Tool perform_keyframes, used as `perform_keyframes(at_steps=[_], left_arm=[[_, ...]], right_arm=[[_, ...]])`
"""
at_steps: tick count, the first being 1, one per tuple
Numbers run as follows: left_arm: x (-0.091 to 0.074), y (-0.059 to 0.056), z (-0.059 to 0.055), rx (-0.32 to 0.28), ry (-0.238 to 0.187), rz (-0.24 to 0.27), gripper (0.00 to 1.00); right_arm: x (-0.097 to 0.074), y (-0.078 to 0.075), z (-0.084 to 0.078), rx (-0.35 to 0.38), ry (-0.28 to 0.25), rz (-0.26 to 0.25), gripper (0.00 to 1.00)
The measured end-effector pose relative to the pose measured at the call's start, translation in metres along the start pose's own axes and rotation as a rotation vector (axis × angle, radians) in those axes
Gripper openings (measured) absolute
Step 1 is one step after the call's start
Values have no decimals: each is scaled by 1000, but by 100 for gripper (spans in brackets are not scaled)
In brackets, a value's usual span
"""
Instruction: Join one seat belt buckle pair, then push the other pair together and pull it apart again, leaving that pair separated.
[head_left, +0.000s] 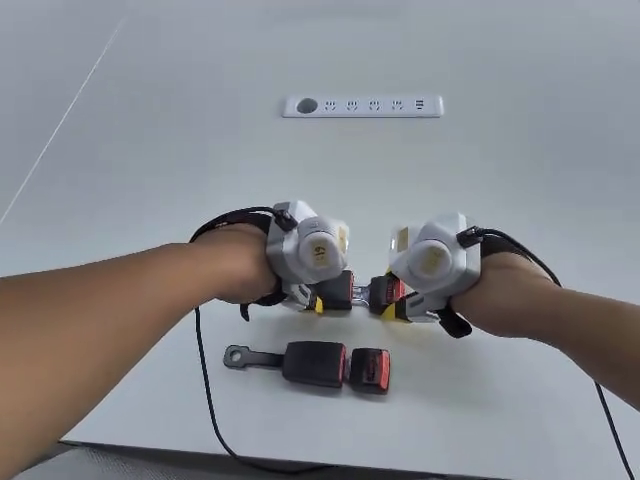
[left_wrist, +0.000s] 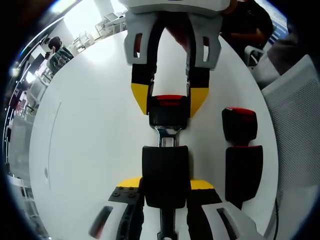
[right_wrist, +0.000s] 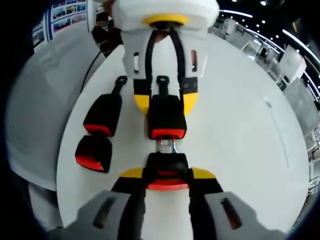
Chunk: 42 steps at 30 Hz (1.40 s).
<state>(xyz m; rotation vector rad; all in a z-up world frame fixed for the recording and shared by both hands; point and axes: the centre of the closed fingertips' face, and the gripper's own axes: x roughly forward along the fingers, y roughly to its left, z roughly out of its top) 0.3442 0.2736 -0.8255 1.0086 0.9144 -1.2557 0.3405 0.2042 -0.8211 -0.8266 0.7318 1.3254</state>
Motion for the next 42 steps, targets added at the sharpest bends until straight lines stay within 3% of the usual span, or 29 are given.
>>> perform_keyframes(at_steps=[14,19,32,42], left_arm=[[0,0,0,1,-7,-19,32],[0,1,0,-8,-8,-20,32],[0,1,0,-18,-18,-3,32],[0,2,-1,-35,-51,0,32]], right_arm=[[3,-1,7,-11,-2,7,30],[11,-2,19,-10,-8,2,30],[12,-3,14,-20,5,24,31],[11,-2,13,-4,-12,23,32]])
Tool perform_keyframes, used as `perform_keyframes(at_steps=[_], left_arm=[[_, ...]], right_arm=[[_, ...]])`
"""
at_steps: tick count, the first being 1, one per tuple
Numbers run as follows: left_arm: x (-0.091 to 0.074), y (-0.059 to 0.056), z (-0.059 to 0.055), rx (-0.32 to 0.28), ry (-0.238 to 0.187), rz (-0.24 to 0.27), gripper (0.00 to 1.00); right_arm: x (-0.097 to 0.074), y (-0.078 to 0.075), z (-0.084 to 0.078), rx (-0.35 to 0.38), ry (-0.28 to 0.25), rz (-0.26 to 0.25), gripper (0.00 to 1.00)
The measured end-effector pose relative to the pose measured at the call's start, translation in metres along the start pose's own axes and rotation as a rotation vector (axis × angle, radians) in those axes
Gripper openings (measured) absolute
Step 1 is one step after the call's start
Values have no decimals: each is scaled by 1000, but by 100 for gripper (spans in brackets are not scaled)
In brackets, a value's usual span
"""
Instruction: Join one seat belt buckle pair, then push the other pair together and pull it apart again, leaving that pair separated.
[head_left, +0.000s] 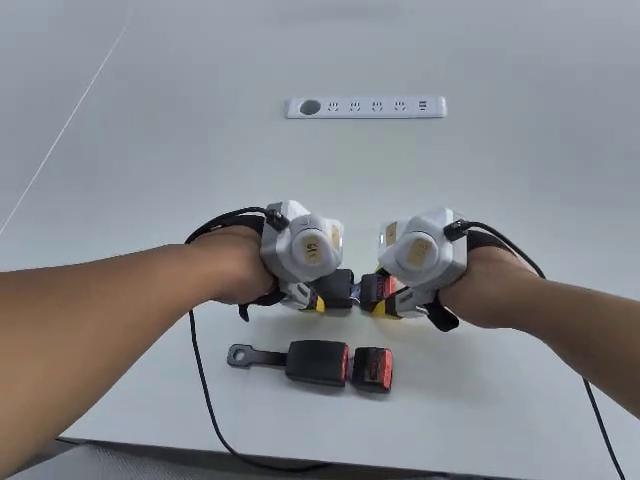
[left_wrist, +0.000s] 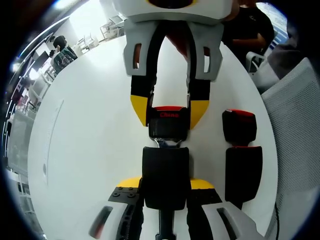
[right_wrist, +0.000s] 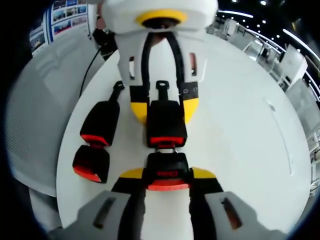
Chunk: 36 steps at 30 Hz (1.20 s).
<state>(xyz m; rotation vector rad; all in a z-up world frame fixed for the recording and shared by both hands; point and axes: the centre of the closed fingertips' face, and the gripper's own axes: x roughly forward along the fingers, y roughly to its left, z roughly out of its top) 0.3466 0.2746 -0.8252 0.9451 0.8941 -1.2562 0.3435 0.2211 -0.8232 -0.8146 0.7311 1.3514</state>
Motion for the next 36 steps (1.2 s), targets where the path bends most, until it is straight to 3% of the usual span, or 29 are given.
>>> perform_keyframes(at_steps=[18,22,24,25,36], left_arm=[[0,-1,-2,-6,-10,-21,33],[0,-1,-2,-11,-10,-25,33],[-1,-2,-4,-67,0,-24,32],[0,-2,-3,-17,-8,-29,32],[0,-3,-2,-22,-16,-24,33]], right_arm=[[-11,3,-15,6,-13,-1,32],[-16,4,-23,14,-16,-5,32],[-19,5,-28,17,-11,-5,32],[-20,5,-30,20,-12,-8,32],[-41,5,-64,47,4,-28,32]])
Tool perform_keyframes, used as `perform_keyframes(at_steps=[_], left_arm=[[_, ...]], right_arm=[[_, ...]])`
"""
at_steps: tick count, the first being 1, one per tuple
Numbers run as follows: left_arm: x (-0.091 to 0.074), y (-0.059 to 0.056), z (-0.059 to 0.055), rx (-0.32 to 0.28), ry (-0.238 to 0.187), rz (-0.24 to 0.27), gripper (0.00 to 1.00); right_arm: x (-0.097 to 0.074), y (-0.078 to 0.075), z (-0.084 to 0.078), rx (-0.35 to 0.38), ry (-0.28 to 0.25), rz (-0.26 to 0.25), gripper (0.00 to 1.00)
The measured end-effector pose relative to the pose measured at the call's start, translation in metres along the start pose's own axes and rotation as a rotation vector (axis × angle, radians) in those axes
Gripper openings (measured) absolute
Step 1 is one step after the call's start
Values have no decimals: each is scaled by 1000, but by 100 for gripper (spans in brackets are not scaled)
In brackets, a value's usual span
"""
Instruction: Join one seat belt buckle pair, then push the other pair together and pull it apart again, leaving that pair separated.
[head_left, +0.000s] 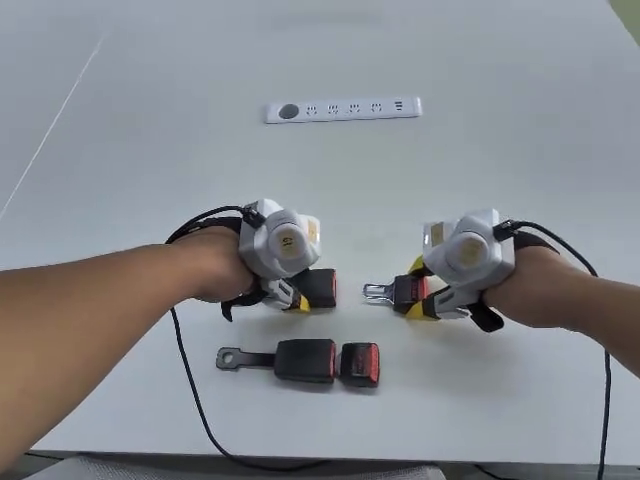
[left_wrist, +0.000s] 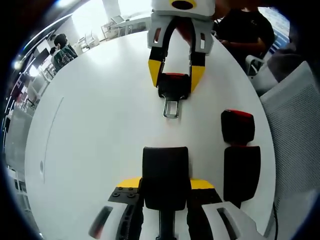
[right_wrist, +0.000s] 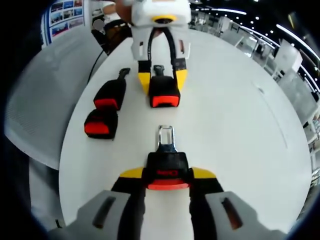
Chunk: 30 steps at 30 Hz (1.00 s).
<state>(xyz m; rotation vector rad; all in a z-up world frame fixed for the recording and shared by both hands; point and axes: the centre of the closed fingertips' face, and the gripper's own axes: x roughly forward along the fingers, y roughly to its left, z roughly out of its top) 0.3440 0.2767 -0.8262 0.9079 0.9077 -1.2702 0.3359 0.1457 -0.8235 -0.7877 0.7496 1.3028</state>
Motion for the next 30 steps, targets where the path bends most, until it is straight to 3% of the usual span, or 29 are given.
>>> perform_keyframes(at_steps=[14,30], left_arm=[[0,-2,2,3,-3,-4,33],[0,1,1,-44,-2,12,35]], right_arm=[[-24,0,-42,37,30,-31,34],[-29,-2,-50,59,46,-36,36]])
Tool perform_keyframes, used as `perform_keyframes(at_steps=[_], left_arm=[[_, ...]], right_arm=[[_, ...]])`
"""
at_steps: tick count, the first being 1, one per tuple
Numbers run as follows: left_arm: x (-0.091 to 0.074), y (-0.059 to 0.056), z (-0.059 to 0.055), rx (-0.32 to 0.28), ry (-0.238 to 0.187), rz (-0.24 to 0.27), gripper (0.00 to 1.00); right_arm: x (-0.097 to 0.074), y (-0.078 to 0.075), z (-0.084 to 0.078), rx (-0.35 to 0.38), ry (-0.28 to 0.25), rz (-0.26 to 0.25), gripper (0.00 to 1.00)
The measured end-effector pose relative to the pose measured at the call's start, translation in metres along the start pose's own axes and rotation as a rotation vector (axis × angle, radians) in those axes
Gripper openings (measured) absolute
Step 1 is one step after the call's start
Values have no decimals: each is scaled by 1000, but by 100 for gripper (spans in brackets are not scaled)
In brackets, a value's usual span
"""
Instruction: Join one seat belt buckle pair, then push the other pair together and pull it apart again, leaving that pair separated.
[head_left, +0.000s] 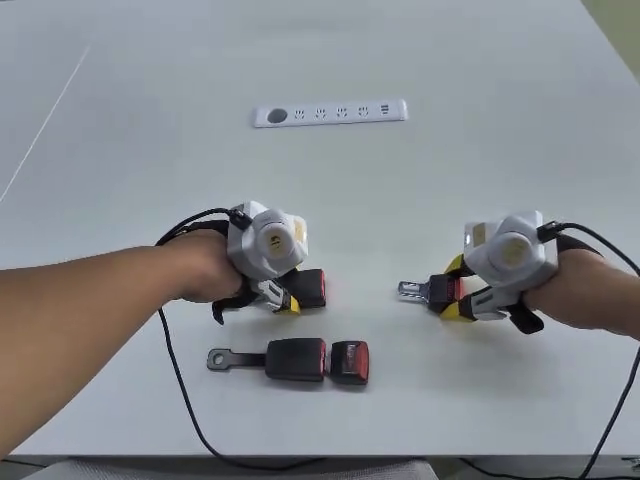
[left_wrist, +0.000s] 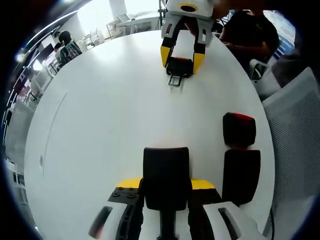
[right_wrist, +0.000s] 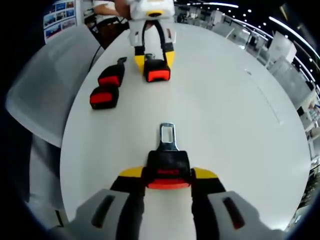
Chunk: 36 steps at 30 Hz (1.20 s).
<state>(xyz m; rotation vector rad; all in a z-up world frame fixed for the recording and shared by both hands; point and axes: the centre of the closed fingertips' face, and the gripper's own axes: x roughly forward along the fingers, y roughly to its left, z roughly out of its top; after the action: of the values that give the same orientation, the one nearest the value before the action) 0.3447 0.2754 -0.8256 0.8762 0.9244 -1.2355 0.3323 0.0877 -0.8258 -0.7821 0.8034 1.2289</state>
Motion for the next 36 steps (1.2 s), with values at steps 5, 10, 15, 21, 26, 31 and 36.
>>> perform_keyframes(at_steps=[5,10,15,21,26,31,36], left_arm=[[-2,-1,-1,24,0,12,35],[-9,0,-6,16,-2,39,37],[-28,4,-6,-35,-68,115,43],[-52,-6,-18,-145,-146,191,48],[-67,-22,-36,-220,-176,215,53],[-87,-40,-53,-307,-219,237,58],[-106,-62,-62,-387,-284,247,71]], right_arm=[[-1,-6,-1,22,7,-44,43],[-9,-7,-1,26,-2,-78,51],[-23,-2,13,57,-72,-120,54],[-34,14,25,74,-132,-140,57],[-45,23,32,129,-182,-169,62],[-52,41,33,149,-208,-164,66],[-60,50,34,173,-229,-178,72]])
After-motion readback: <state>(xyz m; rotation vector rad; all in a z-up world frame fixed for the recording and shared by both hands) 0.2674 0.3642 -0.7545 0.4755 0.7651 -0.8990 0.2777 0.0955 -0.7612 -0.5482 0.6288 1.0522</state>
